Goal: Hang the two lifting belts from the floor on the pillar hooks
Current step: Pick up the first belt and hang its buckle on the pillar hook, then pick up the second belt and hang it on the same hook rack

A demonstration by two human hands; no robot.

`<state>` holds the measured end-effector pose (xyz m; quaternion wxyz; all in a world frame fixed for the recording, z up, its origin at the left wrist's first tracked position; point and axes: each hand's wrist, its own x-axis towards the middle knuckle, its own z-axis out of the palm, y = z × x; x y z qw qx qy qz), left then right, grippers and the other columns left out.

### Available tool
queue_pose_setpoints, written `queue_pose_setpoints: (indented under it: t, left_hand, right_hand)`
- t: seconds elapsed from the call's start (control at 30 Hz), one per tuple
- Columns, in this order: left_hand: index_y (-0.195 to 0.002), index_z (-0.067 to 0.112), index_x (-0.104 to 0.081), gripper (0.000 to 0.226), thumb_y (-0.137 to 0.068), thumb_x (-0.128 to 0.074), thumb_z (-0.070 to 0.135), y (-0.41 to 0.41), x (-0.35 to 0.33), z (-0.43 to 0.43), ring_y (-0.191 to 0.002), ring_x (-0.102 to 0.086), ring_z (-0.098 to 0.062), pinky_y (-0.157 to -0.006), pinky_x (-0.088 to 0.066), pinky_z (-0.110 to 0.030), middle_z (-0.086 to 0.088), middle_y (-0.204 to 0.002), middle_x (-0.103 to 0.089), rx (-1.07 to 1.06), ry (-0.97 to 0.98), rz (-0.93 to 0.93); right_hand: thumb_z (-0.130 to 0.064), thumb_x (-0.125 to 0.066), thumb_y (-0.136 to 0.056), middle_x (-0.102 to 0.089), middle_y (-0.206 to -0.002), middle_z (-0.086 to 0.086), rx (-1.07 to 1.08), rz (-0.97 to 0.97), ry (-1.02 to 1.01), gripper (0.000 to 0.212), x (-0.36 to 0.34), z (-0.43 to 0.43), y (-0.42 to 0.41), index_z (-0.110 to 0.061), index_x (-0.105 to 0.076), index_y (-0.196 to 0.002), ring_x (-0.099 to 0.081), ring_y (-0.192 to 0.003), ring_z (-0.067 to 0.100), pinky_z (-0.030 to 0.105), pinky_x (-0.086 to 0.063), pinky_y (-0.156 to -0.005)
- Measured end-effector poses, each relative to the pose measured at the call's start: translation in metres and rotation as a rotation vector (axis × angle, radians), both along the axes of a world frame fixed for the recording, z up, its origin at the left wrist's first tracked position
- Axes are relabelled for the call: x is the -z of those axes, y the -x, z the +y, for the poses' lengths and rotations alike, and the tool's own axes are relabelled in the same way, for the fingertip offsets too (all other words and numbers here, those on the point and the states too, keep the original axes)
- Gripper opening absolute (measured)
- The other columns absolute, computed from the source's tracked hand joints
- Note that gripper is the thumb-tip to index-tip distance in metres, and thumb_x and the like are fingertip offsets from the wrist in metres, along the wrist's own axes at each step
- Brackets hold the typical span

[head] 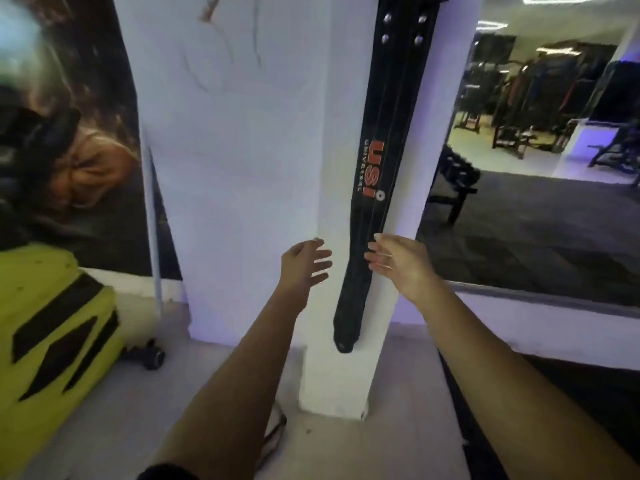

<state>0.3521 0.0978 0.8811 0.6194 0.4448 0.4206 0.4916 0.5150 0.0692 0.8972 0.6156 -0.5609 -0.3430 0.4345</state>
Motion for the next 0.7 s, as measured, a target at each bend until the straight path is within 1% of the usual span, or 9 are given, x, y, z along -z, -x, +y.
queue_pose_setpoints:
  t: [0.07, 0.13, 0.17, 0.27, 0.33, 0.47, 0.53, 0.6, 0.7]
  left_hand:
    - [-0.113, 0.006, -0.058, 0.027, -0.096, -0.045, 0.022, 0.021, 0.037, -0.015, -0.092, -0.062, -0.028, -0.086, -0.051, -0.039, -0.011, -0.102, -0.064, -0.053, 0.077, 0.017]
    - [-0.105, 0.008, -0.059, 0.021, -0.094, -0.046, 0.02, 0.045, 0.074, -0.026, -0.083, -0.063, -0.024, -0.08, -0.051, -0.036, -0.01, -0.094, -0.065, -0.09, 0.147, 0.02]
    - [-0.101, 0.01, -0.06, 0.018, -0.093, -0.047, 0.02, 0.058, 0.092, -0.03, -0.079, -0.063, -0.022, -0.076, -0.05, -0.033, -0.008, -0.09, -0.065, -0.105, 0.184, 0.026]
    - [-0.091, 0.016, -0.061, 0.013, -0.091, -0.05, 0.022, 0.097, 0.144, -0.035, -0.074, -0.062, -0.02, -0.069, -0.047, -0.03, -0.002, -0.085, -0.065, -0.157, 0.301, 0.065]
    - [-0.087, 0.019, -0.06, 0.014, -0.092, -0.047, 0.021, 0.124, 0.174, -0.029, -0.072, -0.061, -0.02, -0.066, -0.045, -0.029, -0.002, -0.084, -0.064, -0.202, 0.372, 0.073]
    - [-0.093, 0.016, -0.06, 0.014, -0.093, -0.047, 0.022, 0.175, 0.227, 0.0, -0.07, -0.061, -0.019, -0.063, -0.047, -0.028, -0.005, -0.085, -0.064, -0.256, 0.482, 0.141]
    - [-0.087, 0.016, -0.059, 0.017, -0.095, -0.046, 0.023, 0.195, 0.258, 0.023, -0.069, -0.059, -0.018, -0.061, -0.045, -0.027, -0.005, -0.085, -0.063, -0.239, 0.522, 0.184]
    - [-0.082, 0.018, -0.058, 0.019, -0.095, -0.046, 0.022, 0.212, 0.294, 0.047, -0.066, -0.057, -0.017, -0.06, -0.043, -0.026, -0.004, -0.081, -0.062, -0.221, 0.568, 0.221]
    - [-0.09, 0.013, -0.059, 0.015, -0.095, -0.047, 0.02, 0.23, 0.361, 0.083, -0.065, -0.055, -0.015, -0.057, -0.045, -0.025, -0.003, -0.081, -0.061, -0.215, 0.627, 0.245]
  right_hand:
    - [-0.014, -0.06, -0.087, -0.064, -0.082, 0.007, -0.06, 0.016, 0.081, 0.008, 0.036, -0.01, 0.023, -0.014, -0.062, -0.079, -0.064, -0.074, 0.023, 0.035, -0.053, -0.073]
    - [-0.014, -0.06, -0.087, -0.064, -0.082, 0.008, -0.116, 0.028, 0.165, 0.007, 0.072, -0.016, 0.048, -0.013, -0.062, -0.08, -0.063, -0.074, 0.024, 0.036, -0.053, -0.079]
    - [-0.013, -0.06, -0.086, -0.064, -0.081, 0.008, -0.134, 0.034, 0.206, 0.007, 0.088, -0.018, 0.061, -0.012, -0.062, -0.08, -0.063, -0.074, 0.024, 0.035, -0.053, -0.079]
    - [-0.01, -0.061, -0.085, -0.064, -0.081, 0.008, -0.184, 0.056, 0.313, 0.007, 0.134, -0.013, 0.102, -0.012, -0.062, -0.079, -0.063, -0.073, 0.025, 0.034, -0.053, -0.074]
    - [-0.007, -0.06, -0.086, -0.063, -0.079, 0.009, -0.219, 0.08, 0.37, 0.009, 0.165, -0.003, 0.131, -0.012, -0.061, -0.078, -0.062, -0.07, 0.024, 0.033, -0.052, -0.07]
    - [-0.005, -0.058, -0.086, -0.061, -0.075, 0.009, -0.226, 0.102, 0.487, 0.015, 0.229, 0.037, 0.188, -0.013, -0.059, -0.074, -0.061, -0.066, 0.023, 0.032, -0.049, -0.064]
    - [-0.005, -0.056, -0.088, -0.06, -0.073, 0.008, -0.215, 0.126, 0.549, 0.017, 0.266, 0.06, 0.214, -0.014, -0.057, -0.073, -0.061, -0.058, 0.017, 0.028, -0.048, -0.06]
    - [-0.007, -0.056, -0.089, -0.06, -0.07, 0.005, -0.204, 0.133, 0.61, 0.017, 0.31, 0.086, 0.233, -0.014, -0.057, -0.073, -0.062, -0.045, 0.008, 0.023, -0.049, -0.054]
    - [-0.007, -0.055, -0.089, -0.061, -0.071, 0.006, -0.158, 0.139, 0.69, 0.009, 0.388, 0.124, 0.25, -0.01, -0.058, -0.08, -0.061, -0.039, 0.003, 0.019, -0.051, -0.047]
